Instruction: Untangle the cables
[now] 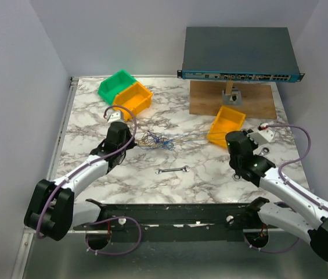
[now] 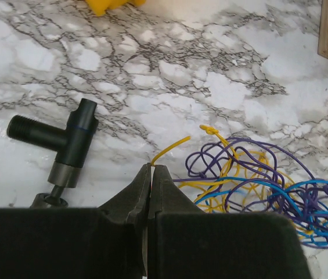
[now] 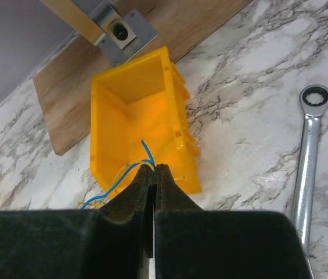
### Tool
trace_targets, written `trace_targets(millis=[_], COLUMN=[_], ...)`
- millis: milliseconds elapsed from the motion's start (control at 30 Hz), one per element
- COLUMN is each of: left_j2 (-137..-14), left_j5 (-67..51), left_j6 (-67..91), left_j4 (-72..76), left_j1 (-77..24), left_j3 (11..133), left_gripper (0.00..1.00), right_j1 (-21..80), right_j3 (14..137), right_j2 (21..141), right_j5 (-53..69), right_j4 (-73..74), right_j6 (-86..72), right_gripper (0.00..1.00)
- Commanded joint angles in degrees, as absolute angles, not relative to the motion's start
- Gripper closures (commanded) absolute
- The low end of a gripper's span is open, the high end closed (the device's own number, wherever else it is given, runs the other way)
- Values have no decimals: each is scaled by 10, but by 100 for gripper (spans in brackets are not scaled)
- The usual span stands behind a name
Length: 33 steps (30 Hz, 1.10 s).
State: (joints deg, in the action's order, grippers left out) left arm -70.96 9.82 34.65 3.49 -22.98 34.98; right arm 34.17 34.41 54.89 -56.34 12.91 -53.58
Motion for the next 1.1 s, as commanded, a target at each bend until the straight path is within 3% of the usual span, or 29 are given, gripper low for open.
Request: trace_targets(millis=[0,200,267,300,333,400,433,900,1067], left_j2=[-666,-683,-683,-680,-677,-677,-679,-707,-704], left_j5=[169,35,-38,-65,-95,-123,-130,-151,-151], left_j6=[379,309,293,291,289,288,286,278,275], left_j4=[19,53,96,121,151,176,175,157,159], left_j1=[-219,-219,-220,-220,-221,-220,-221,-221,-221], left_j3=[321,337,326,315,303,292,295,318,316], left_gripper=[100,100,100,100,100,100,100,100,100], right_j1=[340,340,340,340,340,341,343,508,538], right_j3=[352,302,278,275,277,297,311,473,496], right_j2=[516,478,473,478,491,532,555,844,900], right_j5=[-628,-405,-185,-74,0,117,153,123,94], right_j4=[158,-24,-116,-142,-156,-168,-165,-147,-174], right_j6=[-525,-332,-223,-199,-196,-194,-189,-118,-123], right_gripper=[99,97,69,46,31,9,4,15,33])
